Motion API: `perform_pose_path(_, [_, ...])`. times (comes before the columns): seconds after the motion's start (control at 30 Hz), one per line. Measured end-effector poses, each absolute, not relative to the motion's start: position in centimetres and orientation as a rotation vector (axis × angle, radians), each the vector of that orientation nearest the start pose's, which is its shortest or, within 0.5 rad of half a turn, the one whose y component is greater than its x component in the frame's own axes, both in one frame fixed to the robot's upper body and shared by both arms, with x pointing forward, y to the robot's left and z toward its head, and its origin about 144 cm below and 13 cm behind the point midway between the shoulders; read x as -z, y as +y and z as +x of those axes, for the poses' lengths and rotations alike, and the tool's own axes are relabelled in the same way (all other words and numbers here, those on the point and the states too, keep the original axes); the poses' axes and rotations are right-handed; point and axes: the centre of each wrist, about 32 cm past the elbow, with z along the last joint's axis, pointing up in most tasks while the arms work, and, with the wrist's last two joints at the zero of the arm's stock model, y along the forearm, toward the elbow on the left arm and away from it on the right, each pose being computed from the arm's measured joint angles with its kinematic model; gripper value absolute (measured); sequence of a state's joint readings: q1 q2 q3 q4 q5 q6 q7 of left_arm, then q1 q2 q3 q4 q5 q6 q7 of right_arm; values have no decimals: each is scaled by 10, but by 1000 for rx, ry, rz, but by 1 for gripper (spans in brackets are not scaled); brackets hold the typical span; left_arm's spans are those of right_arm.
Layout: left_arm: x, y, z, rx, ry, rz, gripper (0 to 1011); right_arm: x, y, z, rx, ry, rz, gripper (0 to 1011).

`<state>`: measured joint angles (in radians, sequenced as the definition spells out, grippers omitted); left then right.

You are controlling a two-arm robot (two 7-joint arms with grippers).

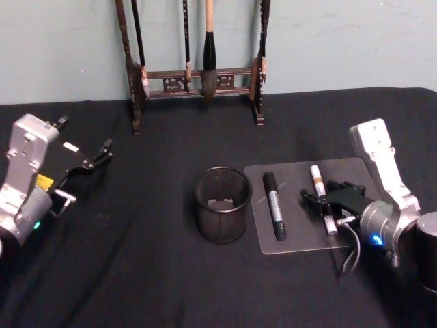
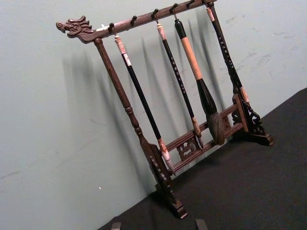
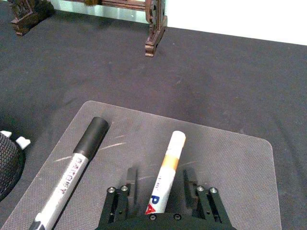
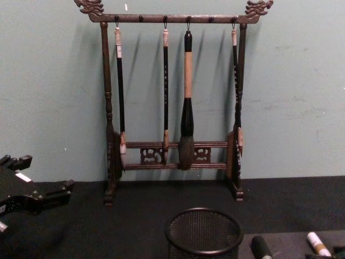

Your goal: Pick up the water-based marker from the table and place it into the pen holder.

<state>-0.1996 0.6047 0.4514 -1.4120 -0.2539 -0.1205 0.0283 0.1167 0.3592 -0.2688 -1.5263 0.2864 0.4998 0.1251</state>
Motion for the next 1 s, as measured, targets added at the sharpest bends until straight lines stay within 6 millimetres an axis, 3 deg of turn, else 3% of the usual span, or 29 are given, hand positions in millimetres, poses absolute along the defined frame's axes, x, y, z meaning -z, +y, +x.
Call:
perform_pose_path(0.47, [-1140,310,489,-1248,-285,304,1001,-1152,-257,481,1202,301,-476,209])
perform_pose_path(1.0, [-1140,310,489,-1248,-285,304,1001,-1154,-258,479,1185,259,-416,177])
